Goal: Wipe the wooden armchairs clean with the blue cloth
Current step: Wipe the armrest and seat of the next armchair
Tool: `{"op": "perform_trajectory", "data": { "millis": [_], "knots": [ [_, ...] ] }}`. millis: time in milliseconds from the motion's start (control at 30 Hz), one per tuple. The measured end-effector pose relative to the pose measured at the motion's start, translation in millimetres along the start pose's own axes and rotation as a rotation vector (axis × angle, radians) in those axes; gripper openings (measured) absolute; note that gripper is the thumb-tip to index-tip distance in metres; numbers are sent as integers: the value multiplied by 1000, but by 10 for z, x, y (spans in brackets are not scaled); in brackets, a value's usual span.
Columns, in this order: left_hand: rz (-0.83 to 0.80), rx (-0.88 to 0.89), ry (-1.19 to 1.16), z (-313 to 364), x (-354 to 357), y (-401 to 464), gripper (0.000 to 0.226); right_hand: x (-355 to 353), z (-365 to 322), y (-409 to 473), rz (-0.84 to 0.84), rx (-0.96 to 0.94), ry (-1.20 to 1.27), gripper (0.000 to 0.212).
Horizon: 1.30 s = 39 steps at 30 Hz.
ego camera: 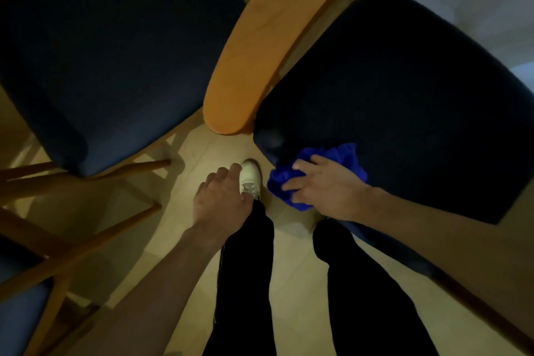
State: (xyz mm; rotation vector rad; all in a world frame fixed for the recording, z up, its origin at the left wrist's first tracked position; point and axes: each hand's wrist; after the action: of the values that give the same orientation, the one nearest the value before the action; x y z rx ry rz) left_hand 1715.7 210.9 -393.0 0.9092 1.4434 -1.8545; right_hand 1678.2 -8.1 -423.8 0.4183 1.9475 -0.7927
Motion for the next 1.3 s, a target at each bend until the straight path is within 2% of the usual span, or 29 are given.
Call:
{"op": "perform_trajectory", "data": {
  "millis": [233, 433, 667, 800, 967, 1133, 1200, 1300],
  "knots": [
    [37, 249, 32, 441, 141, -78, 45, 260, -38, -864, -84, -43, 88, 29],
    [-103, 443, 93, 964, 485, -426, 48, 508, -33, -1765, -193, -14, 202, 32],
    [-264, 625, 187, 1373, 717, -885, 57, 569, -53, -2234, -313, -31, 135, 29],
    [-266, 659, 186, 1506, 718, -969, 58, 561, -78, -2532, -482, 43, 161, 27],
    [-255, 685, 135, 1678, 721, -849, 59, 507, -168, -2528, -580, 312, 230, 26],
    [-198, 698, 116, 1876, 591, -651, 55, 323, -145, -2624, -598, 856, 509, 35],
    [-194, 702, 114, 1932, 554, -569, 55, 236, -95, -2740, -467, 1114, 566, 34],
    [-192, 708, 116, 2045, 537, -475, 57, 204, -3, -2893, -82, 1511, 537, 33]
  ]
}}
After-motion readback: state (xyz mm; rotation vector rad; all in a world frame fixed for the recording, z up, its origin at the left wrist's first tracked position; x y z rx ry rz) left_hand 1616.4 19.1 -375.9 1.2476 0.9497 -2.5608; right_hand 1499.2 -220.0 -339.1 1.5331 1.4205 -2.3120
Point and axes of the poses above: each hand's wrist, its own y-axis towards the middle knuckle, its own x-axis out of the palm, z = x × y, and after that the axes turned 7 degrees about z, right-handed
